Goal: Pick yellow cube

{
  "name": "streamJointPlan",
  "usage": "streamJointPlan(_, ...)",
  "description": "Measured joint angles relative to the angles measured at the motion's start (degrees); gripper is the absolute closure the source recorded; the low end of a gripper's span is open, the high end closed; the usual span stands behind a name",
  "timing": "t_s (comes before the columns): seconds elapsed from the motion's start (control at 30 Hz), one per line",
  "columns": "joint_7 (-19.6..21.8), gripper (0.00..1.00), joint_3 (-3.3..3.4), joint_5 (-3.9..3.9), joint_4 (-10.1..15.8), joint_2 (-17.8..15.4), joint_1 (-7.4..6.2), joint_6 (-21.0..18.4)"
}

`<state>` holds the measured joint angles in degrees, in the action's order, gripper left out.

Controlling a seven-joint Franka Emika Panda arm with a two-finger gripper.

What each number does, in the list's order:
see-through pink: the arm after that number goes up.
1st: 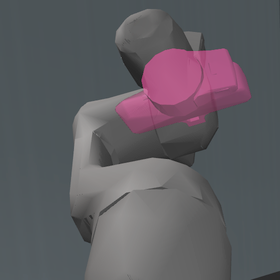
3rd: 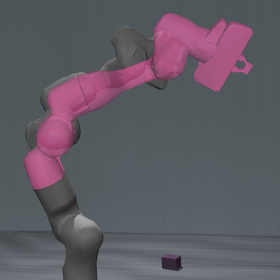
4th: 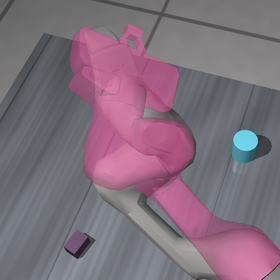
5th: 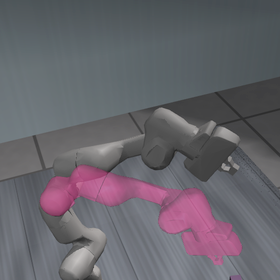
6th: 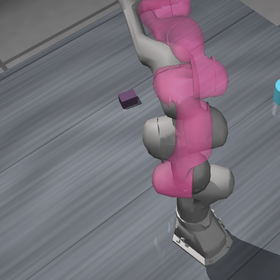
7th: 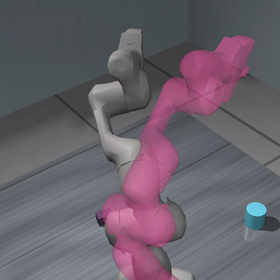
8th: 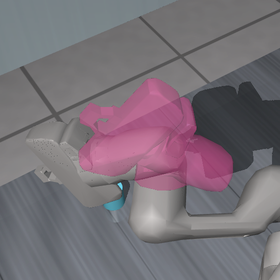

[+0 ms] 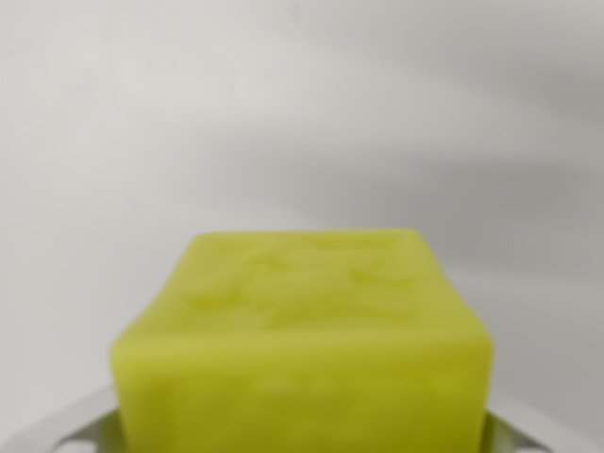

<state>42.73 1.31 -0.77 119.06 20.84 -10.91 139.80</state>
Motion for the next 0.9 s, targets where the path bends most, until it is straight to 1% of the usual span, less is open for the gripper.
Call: streamJointPlan(0.9,0.14,1.0,0.0,0.21,-0.96,-4.53,0.02,-5.5)
